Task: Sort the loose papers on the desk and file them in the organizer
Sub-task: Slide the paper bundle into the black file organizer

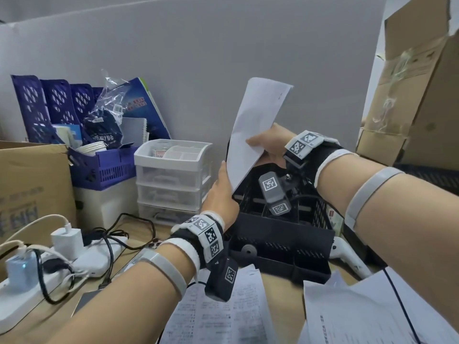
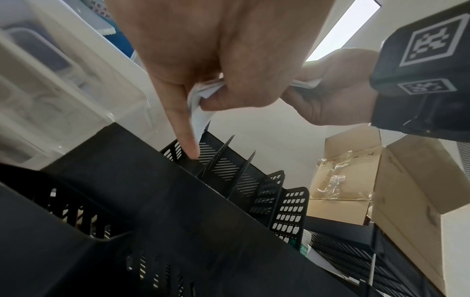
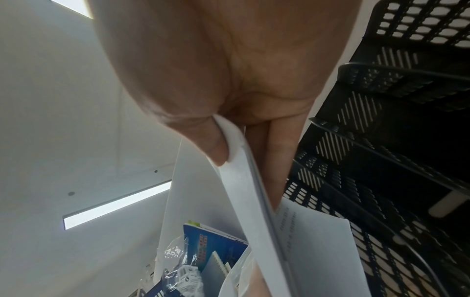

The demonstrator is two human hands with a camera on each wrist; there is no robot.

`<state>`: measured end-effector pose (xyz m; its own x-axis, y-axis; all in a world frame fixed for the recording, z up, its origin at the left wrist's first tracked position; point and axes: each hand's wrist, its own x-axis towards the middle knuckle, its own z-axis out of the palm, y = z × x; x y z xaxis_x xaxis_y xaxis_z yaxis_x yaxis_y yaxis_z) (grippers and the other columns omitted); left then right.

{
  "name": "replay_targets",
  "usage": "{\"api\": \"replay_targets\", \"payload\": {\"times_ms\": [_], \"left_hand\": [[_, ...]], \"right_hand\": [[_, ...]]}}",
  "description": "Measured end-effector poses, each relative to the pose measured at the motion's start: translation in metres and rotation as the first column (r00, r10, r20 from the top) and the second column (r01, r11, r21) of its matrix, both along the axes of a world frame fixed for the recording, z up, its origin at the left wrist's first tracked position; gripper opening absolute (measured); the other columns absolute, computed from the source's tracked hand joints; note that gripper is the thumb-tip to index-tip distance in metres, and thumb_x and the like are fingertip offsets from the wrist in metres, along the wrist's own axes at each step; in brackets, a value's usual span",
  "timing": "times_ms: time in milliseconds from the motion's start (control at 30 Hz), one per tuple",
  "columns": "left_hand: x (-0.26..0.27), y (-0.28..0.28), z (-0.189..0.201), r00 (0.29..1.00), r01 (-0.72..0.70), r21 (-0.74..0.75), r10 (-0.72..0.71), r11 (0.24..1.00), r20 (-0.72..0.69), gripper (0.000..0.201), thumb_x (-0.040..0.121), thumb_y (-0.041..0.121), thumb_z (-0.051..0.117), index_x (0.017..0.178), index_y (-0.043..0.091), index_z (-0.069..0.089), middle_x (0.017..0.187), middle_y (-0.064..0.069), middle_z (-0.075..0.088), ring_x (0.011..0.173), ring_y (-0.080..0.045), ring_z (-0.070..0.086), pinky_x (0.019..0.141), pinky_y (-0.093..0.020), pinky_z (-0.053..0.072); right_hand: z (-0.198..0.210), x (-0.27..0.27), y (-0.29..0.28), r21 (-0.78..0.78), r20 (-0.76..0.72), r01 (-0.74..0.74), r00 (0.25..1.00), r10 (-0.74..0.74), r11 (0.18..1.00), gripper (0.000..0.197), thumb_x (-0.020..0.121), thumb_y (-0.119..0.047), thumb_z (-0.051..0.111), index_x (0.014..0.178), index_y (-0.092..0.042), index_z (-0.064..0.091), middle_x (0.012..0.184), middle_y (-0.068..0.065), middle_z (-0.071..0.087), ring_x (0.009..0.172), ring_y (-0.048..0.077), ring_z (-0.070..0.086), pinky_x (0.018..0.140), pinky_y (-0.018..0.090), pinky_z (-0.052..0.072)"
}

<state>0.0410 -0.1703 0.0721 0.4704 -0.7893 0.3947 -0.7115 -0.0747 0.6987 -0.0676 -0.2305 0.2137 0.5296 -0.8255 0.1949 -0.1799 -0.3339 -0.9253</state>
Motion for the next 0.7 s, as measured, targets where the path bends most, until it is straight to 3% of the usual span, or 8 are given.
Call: {"api": "replay_targets", "payload": {"times_ms": [100, 200, 267, 333, 433, 500, 567, 700], "left_hand": [[0.005, -0.013, 0.000, 1.000, -0.005, 0.018, 0.005, 1.000, -0.008, 0.105, 0.084, -0.006, 0.047, 0.161, 0.041, -0.007, 0.141, -0.013, 0.054, 0.117, -0.037, 0.059, 0.101, -0.053, 0.052], [0.008, -0.025, -0.002, 0.999, 0.049, 0.069, -0.048, 0.996, -0.015, 0.099, 0.087, 0.000, 0.050, 0.163, 0.038, -0.002, 0.135, -0.015, 0.060, 0.112, -0.036, 0.062, 0.099, -0.050, 0.054], [0.010, -0.031, -0.003, 0.996, 0.086, 0.093, -0.085, 0.992, -0.024, 0.092, 0.090, 0.013, 0.055, 0.163, 0.037, 0.004, 0.132, -0.013, 0.064, 0.112, -0.036, 0.065, 0.099, -0.047, 0.054], [0.013, -0.040, -0.006, 0.994, 0.103, 0.090, -0.099, 0.991, -0.052, 0.084, 0.089, 0.028, 0.059, 0.160, 0.041, 0.015, 0.132, -0.007, 0.067, 0.112, -0.033, 0.067, 0.100, -0.046, 0.056], [0.015, -0.048, -0.008, 0.990, 0.102, 0.036, -0.098, 0.994, -0.097, 0.066, 0.086, 0.044, 0.062, 0.148, 0.043, 0.039, 0.130, 0.002, 0.070, 0.115, -0.024, 0.069, 0.101, -0.039, 0.055], [0.017, -0.050, -0.008, 0.994, 0.073, 0.022, -0.071, 0.997, -0.086, 0.045, 0.089, 0.041, 0.062, 0.133, 0.035, 0.054, 0.123, 0.002, 0.073, 0.111, -0.024, 0.069, 0.097, -0.035, 0.054], [0.023, -0.051, -0.011, 0.998, 0.022, 0.028, -0.020, 0.999, -0.055, 0.035, 0.092, 0.034, 0.059, 0.127, 0.029, 0.058, 0.119, -0.003, 0.074, 0.109, -0.029, 0.069, 0.095, -0.038, 0.054], [0.038, -0.047, -0.015, 0.997, -0.063, -0.041, 0.061, 0.997, -0.057, 0.051, 0.092, 0.006, 0.048, 0.138, 0.026, 0.059, 0.124, -0.013, 0.071, 0.115, -0.036, 0.065, 0.099, -0.037, 0.051]], "right_hand": [[-0.001, 0.006, -0.017, -0.015, -0.039, 0.004, 0.999, -0.005, 1.000, 0.036, 0.098, -0.005, 0.058, 0.133, -0.003, 0.050, 0.117, 0.017, 0.067, 0.098, 0.031, 0.068, 0.080, 0.051, 0.062], [-0.004, 0.008, -0.029, -0.061, -0.114, 0.024, 0.993, -0.031, 0.998, 0.023, 0.099, -0.002, 0.053, 0.121, -0.009, 0.052, 0.100, 0.010, 0.064, 0.084, 0.025, 0.066, 0.074, 0.048, 0.062], [-0.009, 0.013, -0.034, -0.147, -0.172, 0.048, 0.982, -0.074, 0.988, 0.020, 0.098, 0.000, 0.047, 0.115, -0.009, 0.053, 0.102, 0.012, 0.066, 0.091, 0.030, 0.068, 0.075, 0.050, 0.061], [-0.013, 0.022, -0.043, -0.257, -0.216, 0.084, 0.966, -0.142, 0.963, 0.027, 0.094, -0.002, 0.044, 0.117, -0.010, 0.056, 0.113, 0.016, 0.067, 0.103, 0.038, 0.067, 0.083, 0.055, 0.060], [-0.019, 0.036, -0.049, -0.330, -0.201, 0.117, 0.961, -0.191, 0.937, 0.027, 0.094, -0.007, 0.041, 0.116, -0.018, 0.054, 0.109, 0.011, 0.065, 0.094, 0.037, 0.066, 0.076, 0.053, 0.062], [-0.026, 0.046, -0.049, -0.371, -0.214, 0.120, 0.954, -0.211, 0.921, 0.026, 0.095, -0.009, 0.042, 0.118, -0.015, 0.054, 0.110, 0.011, 0.065, 0.095, 0.034, 0.065, 0.083, 0.048, 0.059], [-0.040, 0.056, -0.050, -0.355, -0.220, 0.111, 0.955, -0.198, 0.928, 0.023, 0.094, -0.009, 0.048, 0.116, -0.012, 0.052, 0.110, 0.011, 0.063, 0.100, 0.034, 0.063, 0.087, 0.043, 0.055], [-0.061, 0.076, -0.058, -0.271, -0.125, 0.132, 0.977, -0.171, 0.953, 0.038, 0.094, -0.013, 0.043, 0.131, -0.009, 0.050, 0.124, 0.019, 0.064, 0.114, 0.039, 0.061, 0.101, 0.047, 0.049]]}}
